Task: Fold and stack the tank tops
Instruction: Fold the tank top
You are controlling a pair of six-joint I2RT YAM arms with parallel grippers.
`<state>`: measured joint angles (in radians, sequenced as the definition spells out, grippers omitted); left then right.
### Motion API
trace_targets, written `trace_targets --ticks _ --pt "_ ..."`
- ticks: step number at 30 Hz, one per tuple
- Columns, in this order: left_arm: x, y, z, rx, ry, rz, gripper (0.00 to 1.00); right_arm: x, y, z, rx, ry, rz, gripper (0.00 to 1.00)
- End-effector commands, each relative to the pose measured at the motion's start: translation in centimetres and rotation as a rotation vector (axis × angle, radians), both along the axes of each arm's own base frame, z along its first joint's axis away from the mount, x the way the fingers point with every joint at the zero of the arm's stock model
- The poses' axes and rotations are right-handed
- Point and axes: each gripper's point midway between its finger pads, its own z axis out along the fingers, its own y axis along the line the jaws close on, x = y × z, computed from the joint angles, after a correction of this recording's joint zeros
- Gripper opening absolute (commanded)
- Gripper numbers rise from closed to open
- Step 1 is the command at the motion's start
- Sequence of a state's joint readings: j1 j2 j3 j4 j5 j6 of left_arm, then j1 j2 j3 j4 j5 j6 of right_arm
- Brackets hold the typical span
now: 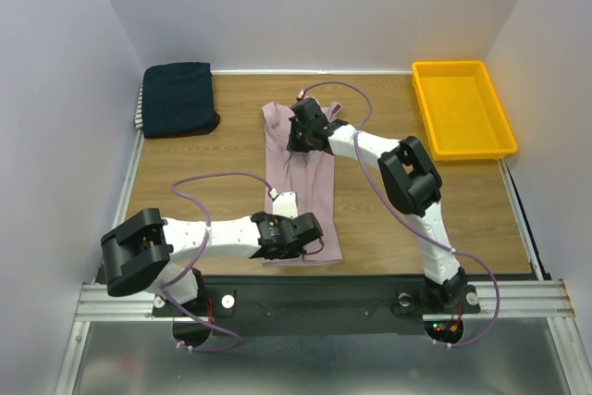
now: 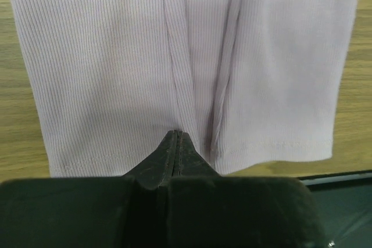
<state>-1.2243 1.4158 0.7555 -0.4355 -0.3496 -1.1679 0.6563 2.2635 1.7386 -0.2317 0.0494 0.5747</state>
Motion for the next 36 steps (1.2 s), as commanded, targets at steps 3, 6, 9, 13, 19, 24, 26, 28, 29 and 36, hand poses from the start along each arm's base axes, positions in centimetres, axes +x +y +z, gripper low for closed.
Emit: trace_targets --ticks 3,6,9,13,19,24,26,28,29,36 --pt "0.3 0.0 2.3 -0.047 -0.044 0.006 0.0 1.2 0.7 2.3 0.025 -0.058 -0.031 0.01" --pt "-0.1 0.1 2.0 -0.059 -0.029 -0.002 0.0 1.3 0.4 2.6 0.023 -0.066 -0.048 0.01" --pt "-0.4 0.4 1.9 -0.072 -0.02 0.0 0.0 1.3 0.0 2.9 0.015 -0.073 -0.067 0.0" --pt "-0.7 0.8 2.1 -0.099 -0.02 0.006 0.0 1.3 -0.7 2.8 -0.003 -0.078 -0.091 0.0" --pt "-1.0 0.4 2.3 -0.13 -0.022 -0.027 0.18 1.4 -1.5 2.9 -0.026 -0.092 -0.125 0.0" --pt "-0.7 -0.5 2.9 -0.148 -0.047 -0.052 0.37 1.4 -2.2 3.0 -0.046 -0.099 -0.15 0.01" --pt "-0.4 -0.9 3.2 -0.146 -0.059 -0.056 0.38 1.4 -2.3 3.0 -0.045 -0.098 -0.151 0.0" --pt "-0.3 -1.0 2.5 -0.115 -0.056 -0.057 0.38 1.4 -2.2 3.1 -0.042 -0.097 -0.148 0.0" --pt "-0.2 -1.1 2.5 -0.108 -0.057 -0.057 0.38 1.3 -2.2 3.1 -0.041 -0.097 -0.147 0.0" --pt "0.7 -1.1 1.4 -0.024 -0.065 -0.026 0.35 1.2 -2.0 3.1 -0.034 -0.091 -0.138 0.0"
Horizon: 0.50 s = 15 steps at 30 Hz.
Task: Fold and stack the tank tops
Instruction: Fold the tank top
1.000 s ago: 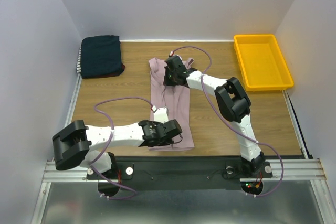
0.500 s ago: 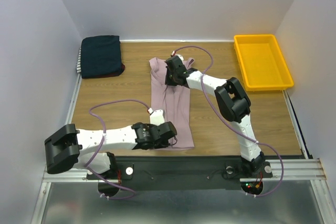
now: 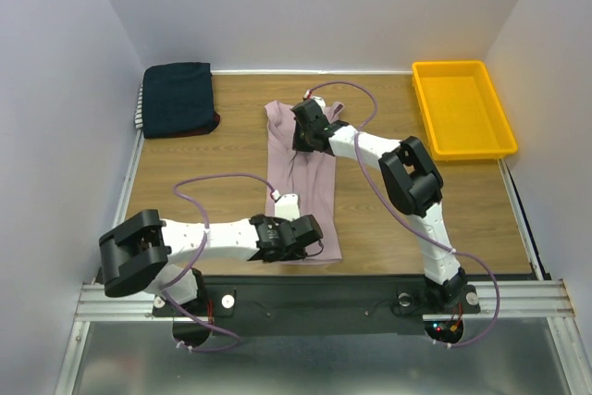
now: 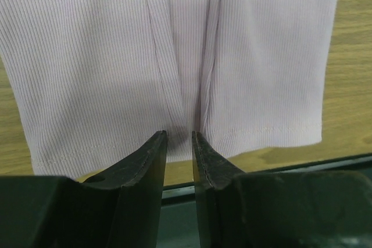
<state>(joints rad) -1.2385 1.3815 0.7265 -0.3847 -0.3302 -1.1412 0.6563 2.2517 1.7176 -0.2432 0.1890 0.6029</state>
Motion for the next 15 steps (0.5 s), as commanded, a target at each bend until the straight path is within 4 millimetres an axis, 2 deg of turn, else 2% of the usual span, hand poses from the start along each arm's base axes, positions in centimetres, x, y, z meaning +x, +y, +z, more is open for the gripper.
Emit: trace_targets --ticks 1,15 --pt "1.3 -0.5 1.1 0.023 -0.06 0.02 0.35 0.2 0.4 3.5 0.035 -0.061 -0.012 0.0" --pt "1.1 0.3 -0.4 0.099 -0.049 0.025 0.32 0.1 0.6 2.8 0.04 -0.044 -0.002 0.0"
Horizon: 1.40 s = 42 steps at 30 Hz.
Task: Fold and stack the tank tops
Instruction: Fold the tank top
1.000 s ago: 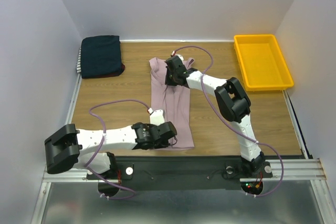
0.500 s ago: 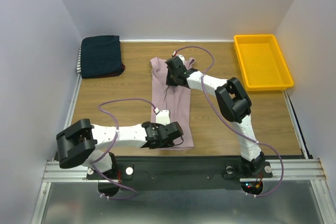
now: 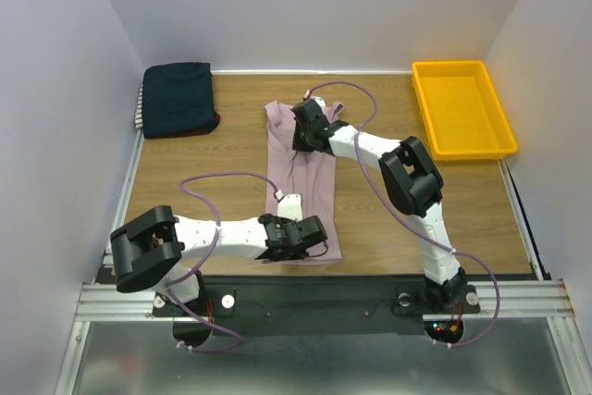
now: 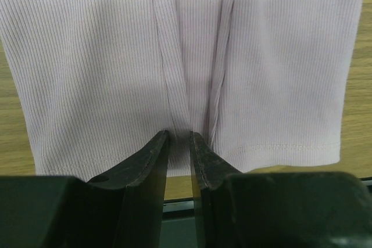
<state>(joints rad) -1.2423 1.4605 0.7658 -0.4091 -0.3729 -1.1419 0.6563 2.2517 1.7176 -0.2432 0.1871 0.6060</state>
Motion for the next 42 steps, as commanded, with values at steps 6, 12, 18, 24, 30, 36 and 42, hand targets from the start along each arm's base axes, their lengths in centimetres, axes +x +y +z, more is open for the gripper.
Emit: trace_targets --ticks 6,12,18,24,30,36,42 --pt "0.4 0.2 0.4 0.045 -0.032 0.007 0.33 0.1 0.7 2.6 0.039 -0.041 0.001 0.0" --pt "0.3 0.2 0.3 0.053 -0.03 0.002 0.16 0.1 0.7 2.7 0.041 -0.042 0.002 0.0" --pt "0.5 0.4 1.2 0.049 -0.045 0.008 0.0 0.1 0.9 2.7 0.042 -0.044 0.008 0.01" --pt "0.4 0.8 2.3 0.045 -0.052 -0.007 0.0 0.4 1.0 3.1 0.045 -0.053 0.007 0.0" --pt "0.2 0.9 3.4 0.004 -0.058 -0.014 0.0 0.9 1.1 4.0 0.049 -0.076 0.0 0.0" --pt "-0.1 0.8 3.8 -0.017 -0.053 -0.033 0.0 1.4 0.9 4.9 0.052 -0.097 -0.012 0.0" --pt "-0.9 0.5 3.4 -0.028 -0.035 -0.054 0.0 1.5 0.7 5.6 0.05 -0.109 -0.02 0.0"
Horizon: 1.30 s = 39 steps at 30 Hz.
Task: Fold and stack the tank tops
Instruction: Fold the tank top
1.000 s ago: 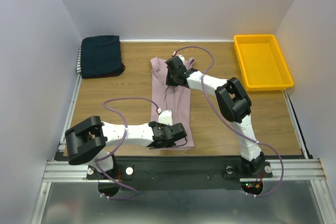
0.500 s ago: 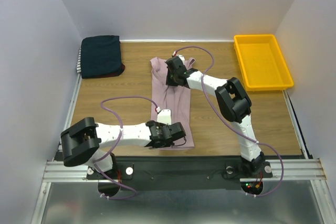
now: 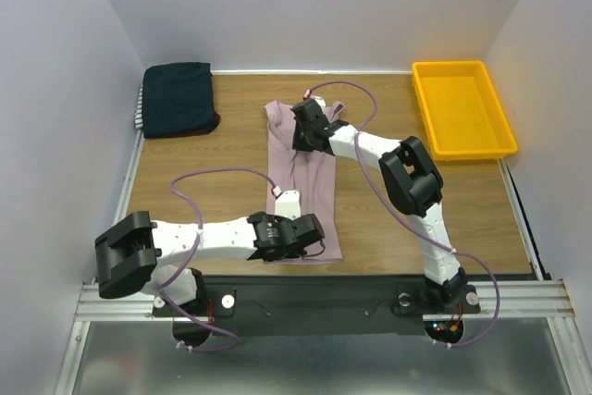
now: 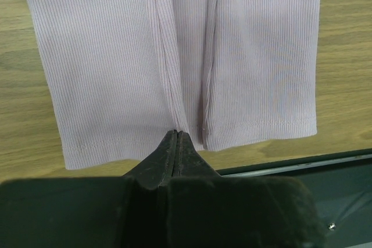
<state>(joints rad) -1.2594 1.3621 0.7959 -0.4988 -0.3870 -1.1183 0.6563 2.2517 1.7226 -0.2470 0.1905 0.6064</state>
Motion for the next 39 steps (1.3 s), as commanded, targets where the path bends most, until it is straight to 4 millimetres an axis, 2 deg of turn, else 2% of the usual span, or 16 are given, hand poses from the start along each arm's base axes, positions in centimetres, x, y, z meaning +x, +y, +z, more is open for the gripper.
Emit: trace_targets --ticks 1,2,6,9,12,13,18,22,31,39 --pt "-0.5 0.1 0.5 -0.01 -0.007 -0.018 0.0 1.4 0.7 5.5 0.052 -0.108 -0.016 0.0" --pt "-0.5 0.2 0.5 -0.01 -0.006 -0.017 0.0 1.4 0.8 5.4 0.052 -0.105 -0.012 0.01" --pt "-0.4 0.0 0.6 -0.019 -0.01 -0.015 0.0 0.8 1.4 4.0 0.064 -0.066 0.024 0.17" --pt "-0.4 0.1 0.4 -0.015 -0.01 -0.015 0.0 0.5 1.7 3.4 0.068 -0.05 0.031 0.24" --pt "-0.5 0.2 0.3 -0.017 -0.008 -0.014 0.0 0.5 1.6 3.2 0.066 -0.046 0.027 0.24" --pt "-0.5 0.1 0.3 -0.019 -0.007 -0.016 0.0 0.6 1.6 3.2 0.066 -0.048 0.025 0.24" --pt "-0.5 0.1 0.2 -0.015 -0.006 -0.018 0.0 0.9 1.5 3.7 0.065 -0.061 0.013 0.08" --pt "-0.5 0.0 0.2 -0.018 -0.006 -0.021 0.0 1.1 1.3 4.2 0.064 -0.076 0.003 0.01" --pt "-1.0 0.0 -0.1 -0.029 0.01 -0.037 0.0 1.6 0.2 6.6 0.04 -0.133 -0.039 0.0" --pt "-1.4 -0.4 -0.2 -0.046 0.018 -0.053 0.0 1.2 -1.0 6.4 0.007 -0.134 -0.065 0.0"
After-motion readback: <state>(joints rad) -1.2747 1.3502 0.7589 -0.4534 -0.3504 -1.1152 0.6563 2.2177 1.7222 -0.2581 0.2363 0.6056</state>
